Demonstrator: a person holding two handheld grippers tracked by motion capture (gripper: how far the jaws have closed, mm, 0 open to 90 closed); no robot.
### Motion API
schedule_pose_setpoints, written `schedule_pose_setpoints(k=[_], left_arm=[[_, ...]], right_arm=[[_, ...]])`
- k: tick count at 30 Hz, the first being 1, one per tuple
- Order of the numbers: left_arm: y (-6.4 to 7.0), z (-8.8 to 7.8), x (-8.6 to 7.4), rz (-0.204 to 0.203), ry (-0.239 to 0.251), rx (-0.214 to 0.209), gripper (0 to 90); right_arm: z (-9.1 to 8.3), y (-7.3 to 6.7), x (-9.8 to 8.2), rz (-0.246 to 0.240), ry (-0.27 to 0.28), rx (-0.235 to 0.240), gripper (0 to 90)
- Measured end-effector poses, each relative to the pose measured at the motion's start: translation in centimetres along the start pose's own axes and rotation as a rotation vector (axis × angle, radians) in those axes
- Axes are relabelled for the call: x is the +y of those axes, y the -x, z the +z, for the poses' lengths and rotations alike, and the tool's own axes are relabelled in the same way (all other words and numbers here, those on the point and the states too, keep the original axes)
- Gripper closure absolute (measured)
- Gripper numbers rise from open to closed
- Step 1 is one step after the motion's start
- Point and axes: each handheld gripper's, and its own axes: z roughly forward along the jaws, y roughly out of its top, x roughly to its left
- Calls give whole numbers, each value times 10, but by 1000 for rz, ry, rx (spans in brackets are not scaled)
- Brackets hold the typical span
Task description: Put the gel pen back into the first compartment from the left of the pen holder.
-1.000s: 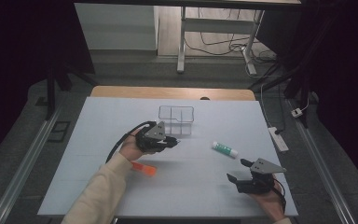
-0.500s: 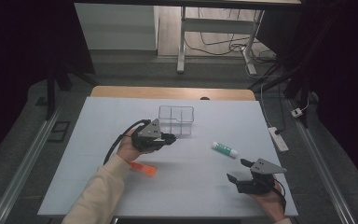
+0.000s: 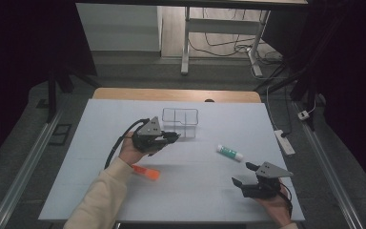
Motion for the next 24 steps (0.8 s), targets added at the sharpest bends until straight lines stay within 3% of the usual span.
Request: schedule_pose_setpoints(k=[24], left_arm=[[-4,-17,6,-84,123,55,798]], right_arm=[[-1,0,1,2,10,-11,184]])
